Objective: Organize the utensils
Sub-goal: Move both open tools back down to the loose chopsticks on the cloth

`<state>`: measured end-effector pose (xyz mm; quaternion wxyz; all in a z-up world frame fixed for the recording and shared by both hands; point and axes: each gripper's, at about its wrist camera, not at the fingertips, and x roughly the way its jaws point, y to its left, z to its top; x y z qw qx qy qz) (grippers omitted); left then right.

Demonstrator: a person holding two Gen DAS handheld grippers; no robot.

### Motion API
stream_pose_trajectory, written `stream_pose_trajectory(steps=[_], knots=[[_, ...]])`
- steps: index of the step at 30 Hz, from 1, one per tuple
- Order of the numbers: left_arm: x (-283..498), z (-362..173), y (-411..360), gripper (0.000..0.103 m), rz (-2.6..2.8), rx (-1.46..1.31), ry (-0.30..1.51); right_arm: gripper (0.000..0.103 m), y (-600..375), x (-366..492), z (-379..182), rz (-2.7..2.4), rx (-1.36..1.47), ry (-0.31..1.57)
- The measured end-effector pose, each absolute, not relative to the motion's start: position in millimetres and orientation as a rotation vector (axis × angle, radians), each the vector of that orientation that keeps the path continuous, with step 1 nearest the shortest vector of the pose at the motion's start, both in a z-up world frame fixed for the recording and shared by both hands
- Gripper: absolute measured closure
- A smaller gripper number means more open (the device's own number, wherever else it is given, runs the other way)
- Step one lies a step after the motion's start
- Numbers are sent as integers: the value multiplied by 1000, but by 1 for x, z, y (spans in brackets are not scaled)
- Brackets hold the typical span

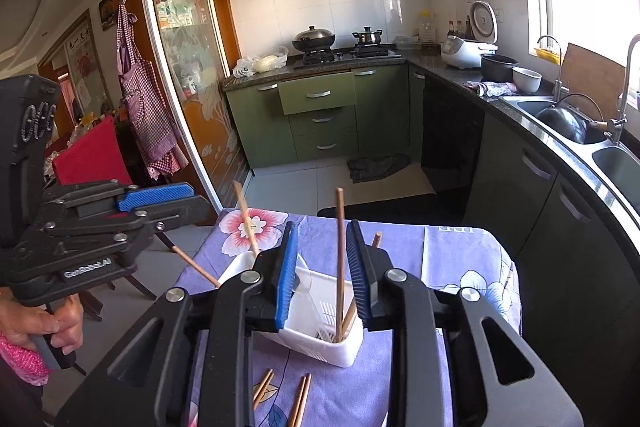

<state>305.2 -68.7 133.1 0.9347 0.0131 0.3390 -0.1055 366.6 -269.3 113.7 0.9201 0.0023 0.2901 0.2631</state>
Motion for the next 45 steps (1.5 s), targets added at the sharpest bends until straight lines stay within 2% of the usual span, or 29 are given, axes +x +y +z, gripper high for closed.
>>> stream_pose_trajectory(steps=[1,3,4,5,8,15,16,19,22,26,45], knots=[[300,131,-68,78,-221,25,698,77,-271,357,116,538,-6,583],[289,126,-69,66,-229,29,709,77,-274,333,118,537,-29,566],[281,122,-69,52,-233,30,716,77,-276,320,116,539,-37,565],[273,116,-70,45,-234,34,729,77,-280,309,113,543,-41,566],[251,85,-74,44,-239,37,807,77,-293,278,95,543,-53,584],[226,-26,-78,44,-240,-27,1069,77,-329,221,29,532,-19,680],[225,-39,-76,45,-221,-33,1093,77,-334,216,20,532,-4,695],[224,-65,-74,61,-152,-7,1121,77,-345,207,-5,532,19,743],[227,-78,-73,70,-99,9,1129,77,-352,202,-21,540,45,771],[232,-88,-76,70,-93,4,1147,71,-355,196,-32,551,70,785],[244,-105,-94,68,-101,64,1193,71,-356,212,-43,544,107,834]])
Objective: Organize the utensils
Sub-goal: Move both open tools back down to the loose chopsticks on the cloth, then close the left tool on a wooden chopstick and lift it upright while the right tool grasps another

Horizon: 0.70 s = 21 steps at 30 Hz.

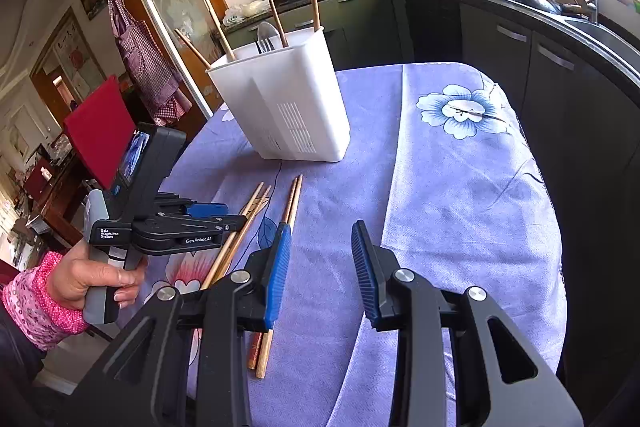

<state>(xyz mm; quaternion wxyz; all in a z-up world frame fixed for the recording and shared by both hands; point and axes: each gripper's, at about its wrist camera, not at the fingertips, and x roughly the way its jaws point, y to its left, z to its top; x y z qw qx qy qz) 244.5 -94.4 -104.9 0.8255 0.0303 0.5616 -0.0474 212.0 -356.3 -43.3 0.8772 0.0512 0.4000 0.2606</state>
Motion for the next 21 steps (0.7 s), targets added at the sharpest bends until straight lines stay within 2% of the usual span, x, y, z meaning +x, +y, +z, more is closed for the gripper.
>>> stream_pose_trajectory(steps=[3,5,7,21], knots=[[246,-104,-90,73,-100,63,1195,71,-351,214,-45,548,93,845],[246,-103,-84,87,-96,60,1195,71,-346,216,-46,552,75,853],[245,-103,-76,93,-95,56,1199,71,-338,220,-48,563,57,869],[242,-103,-58,93,-111,97,1168,71,-238,296,-112,549,-154,1078]])
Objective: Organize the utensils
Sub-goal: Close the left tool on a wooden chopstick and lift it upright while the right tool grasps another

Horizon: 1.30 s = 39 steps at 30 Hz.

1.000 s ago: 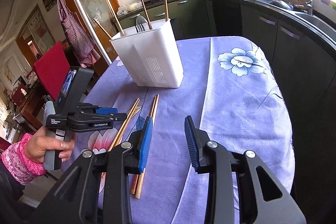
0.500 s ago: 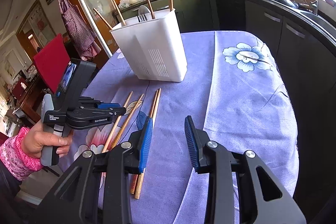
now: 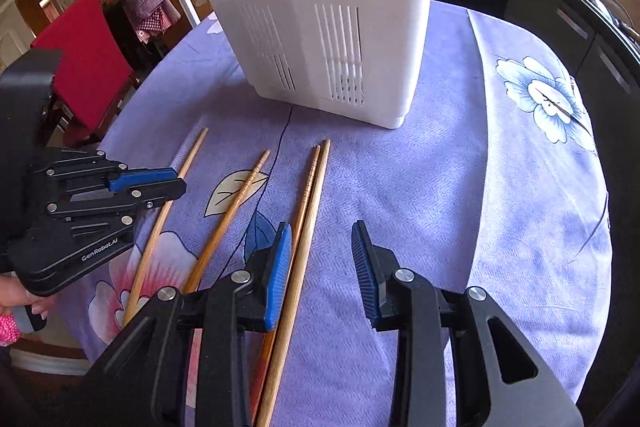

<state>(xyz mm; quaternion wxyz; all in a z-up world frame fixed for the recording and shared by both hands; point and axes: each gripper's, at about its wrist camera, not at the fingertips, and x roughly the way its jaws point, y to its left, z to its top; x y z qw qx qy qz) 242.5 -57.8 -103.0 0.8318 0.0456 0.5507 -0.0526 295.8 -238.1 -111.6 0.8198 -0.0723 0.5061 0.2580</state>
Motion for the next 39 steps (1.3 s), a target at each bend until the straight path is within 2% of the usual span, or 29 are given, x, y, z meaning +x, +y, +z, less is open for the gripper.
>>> stream_pose_trajectory(steps=[27,39], knots=[[241,-103,-65,94,-169,134,1138,71,-224,302,-125,484,-260,1095],[245,-103,-66,94,-175,107,1158,80,-207,310,-126,488,-266,1107]])
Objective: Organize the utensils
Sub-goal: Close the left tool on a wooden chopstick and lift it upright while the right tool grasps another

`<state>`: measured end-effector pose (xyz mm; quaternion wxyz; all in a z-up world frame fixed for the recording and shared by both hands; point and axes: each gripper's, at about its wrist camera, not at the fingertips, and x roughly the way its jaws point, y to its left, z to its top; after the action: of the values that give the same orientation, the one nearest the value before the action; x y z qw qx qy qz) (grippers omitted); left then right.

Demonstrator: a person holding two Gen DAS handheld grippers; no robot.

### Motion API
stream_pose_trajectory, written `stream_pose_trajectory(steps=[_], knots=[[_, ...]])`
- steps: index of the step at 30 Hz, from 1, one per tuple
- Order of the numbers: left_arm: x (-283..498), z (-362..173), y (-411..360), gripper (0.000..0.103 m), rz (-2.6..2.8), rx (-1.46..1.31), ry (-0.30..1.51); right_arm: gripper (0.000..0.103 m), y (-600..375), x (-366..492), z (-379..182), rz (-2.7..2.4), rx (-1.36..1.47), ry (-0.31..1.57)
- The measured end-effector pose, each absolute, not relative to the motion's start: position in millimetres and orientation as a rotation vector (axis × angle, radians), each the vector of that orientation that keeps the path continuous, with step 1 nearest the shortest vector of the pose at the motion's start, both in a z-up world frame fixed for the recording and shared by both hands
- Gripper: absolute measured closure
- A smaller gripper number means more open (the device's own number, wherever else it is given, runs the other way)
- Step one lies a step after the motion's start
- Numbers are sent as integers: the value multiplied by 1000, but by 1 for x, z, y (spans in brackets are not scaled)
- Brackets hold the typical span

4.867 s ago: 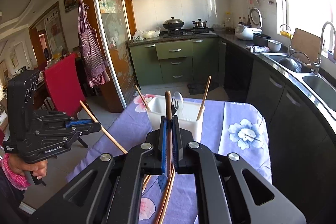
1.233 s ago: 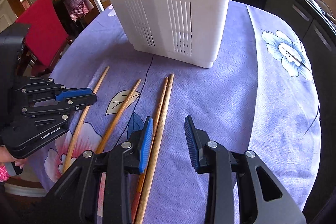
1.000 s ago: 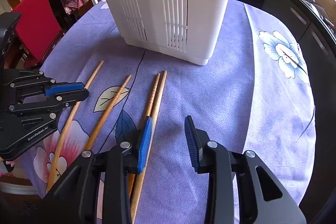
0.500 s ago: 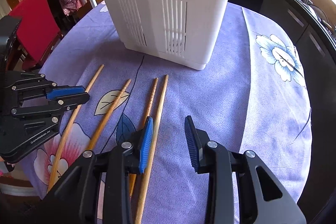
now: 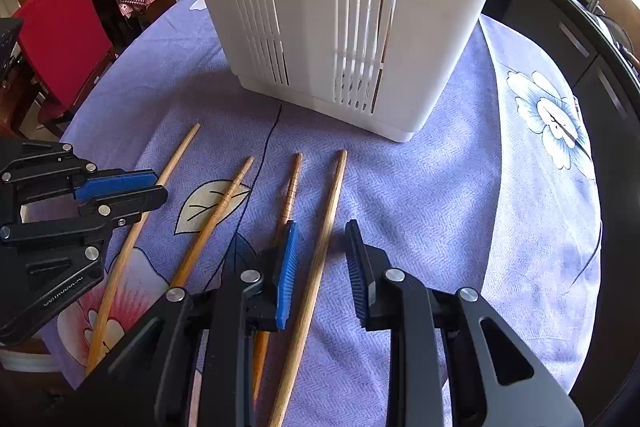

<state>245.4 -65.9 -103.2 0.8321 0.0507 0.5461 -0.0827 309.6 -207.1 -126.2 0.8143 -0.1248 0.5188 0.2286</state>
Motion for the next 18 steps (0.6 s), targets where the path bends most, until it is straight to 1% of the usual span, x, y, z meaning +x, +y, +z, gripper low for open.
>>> stream_pose_trajectory(steps=[1,2,4,7,13,18], knots=[[246,-103,-65,94,-182,95,1163,85,-207,311,-126,482,-266,1107],[246,-103,-66,94,-188,87,1169,86,-206,312,-126,481,-266,1105],[247,-103,-68,94,-190,97,1173,92,-205,311,-125,485,-270,1102],[248,-104,-70,94,-196,98,1180,95,-200,309,-125,478,-291,1085],[252,-103,-64,96,-214,45,1197,96,-207,311,-122,486,-234,1079],[243,-91,-61,97,-223,43,1162,96,-227,302,-96,497,-186,1023]])
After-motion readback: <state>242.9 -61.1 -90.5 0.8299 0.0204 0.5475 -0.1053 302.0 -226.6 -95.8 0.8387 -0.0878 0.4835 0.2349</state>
